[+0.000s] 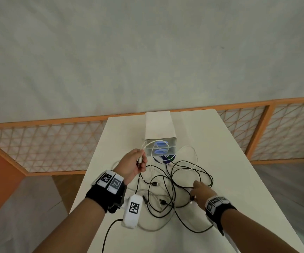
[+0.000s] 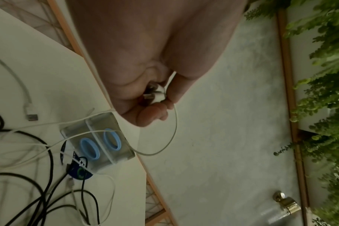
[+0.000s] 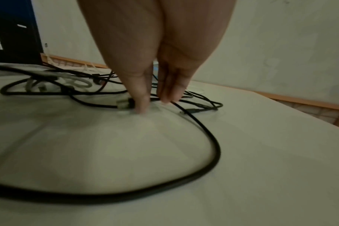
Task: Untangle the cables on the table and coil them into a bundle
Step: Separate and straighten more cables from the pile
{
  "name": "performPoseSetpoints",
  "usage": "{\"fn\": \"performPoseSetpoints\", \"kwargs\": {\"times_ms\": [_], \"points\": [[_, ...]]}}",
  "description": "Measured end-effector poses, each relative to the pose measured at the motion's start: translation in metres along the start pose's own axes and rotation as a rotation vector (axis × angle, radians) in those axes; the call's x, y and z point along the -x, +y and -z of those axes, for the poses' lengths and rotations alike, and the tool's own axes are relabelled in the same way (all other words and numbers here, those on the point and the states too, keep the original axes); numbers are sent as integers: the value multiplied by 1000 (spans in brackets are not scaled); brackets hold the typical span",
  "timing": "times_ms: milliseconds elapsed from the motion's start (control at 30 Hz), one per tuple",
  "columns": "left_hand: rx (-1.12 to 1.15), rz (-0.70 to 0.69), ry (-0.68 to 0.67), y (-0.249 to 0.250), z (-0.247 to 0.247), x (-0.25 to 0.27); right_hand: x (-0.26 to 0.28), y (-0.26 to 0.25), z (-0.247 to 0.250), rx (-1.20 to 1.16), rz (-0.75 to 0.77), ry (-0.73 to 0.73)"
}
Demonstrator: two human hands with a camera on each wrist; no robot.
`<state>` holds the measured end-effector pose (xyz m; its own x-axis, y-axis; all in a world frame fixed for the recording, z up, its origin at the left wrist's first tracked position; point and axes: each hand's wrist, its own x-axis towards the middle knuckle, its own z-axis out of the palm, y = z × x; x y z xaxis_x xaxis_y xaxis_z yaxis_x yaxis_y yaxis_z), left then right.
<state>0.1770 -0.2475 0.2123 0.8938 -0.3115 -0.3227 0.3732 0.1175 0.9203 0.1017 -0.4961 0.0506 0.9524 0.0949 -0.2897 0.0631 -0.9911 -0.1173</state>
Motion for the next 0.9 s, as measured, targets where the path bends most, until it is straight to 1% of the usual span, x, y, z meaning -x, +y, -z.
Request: {"fn": "performPoseSetpoints", "kwargs": {"times_ms": [33,67,100,133,167,200,233,300,333,367,467,533,567,600,667,700,733,800,833,900], "points": [[-9,-1,1,-1,-1,1,-2,2,-4,-32,4,125],[-21,-5,8,-1,-1,3,-3,2,-3,-148,-36,251],[-37,-8,18,-1,1,4,-4,-3,7,-311,-58,426],[-55,-8,31,-1,3,4,-3,-9,26,-508,-100,552],[-76,-8,44,-2,5,4,-3,-16,45,-740,-154,620],[-96,-12,56,-1,7,4,-7,-20,68,-1022,-186,612],[-109,-12,65,-2,9,3,-10,-22,87,-1242,-192,612],[-110,-8,64,-2,11,3,-12,-28,127,-1490,-133,641],[-99,-7,57,-2,11,3,-11,-33,144,-1538,-86,653],[-84,-7,46,-2,10,3,-8,-39,162,-1537,-40,653],[-27,2,-2,-2,6,7,3,-60,200,-1386,161,606],[-16,8,-34,-1,2,8,11,-68,212,-1327,318,498],[-19,11,-47,-1,1,9,16,-71,215,-1257,367,442],[-17,16,-59,0,-1,9,19,-74,217,-1132,397,393],[12,43,-95,0,-4,9,19,-76,215,-739,428,330],[24,62,-122,0,-5,9,18,-79,214,-579,442,304],[27,81,-149,0,-7,11,16,-80,210,-507,443,279],[-7,110,-203,0,-12,13,12,-85,205,-544,422,250],[-34,116,-220,0,-15,14,10,-88,204,-559,411,266],[-81,90,-204,0,-22,15,5,-91,202,-515,398,348]]}}
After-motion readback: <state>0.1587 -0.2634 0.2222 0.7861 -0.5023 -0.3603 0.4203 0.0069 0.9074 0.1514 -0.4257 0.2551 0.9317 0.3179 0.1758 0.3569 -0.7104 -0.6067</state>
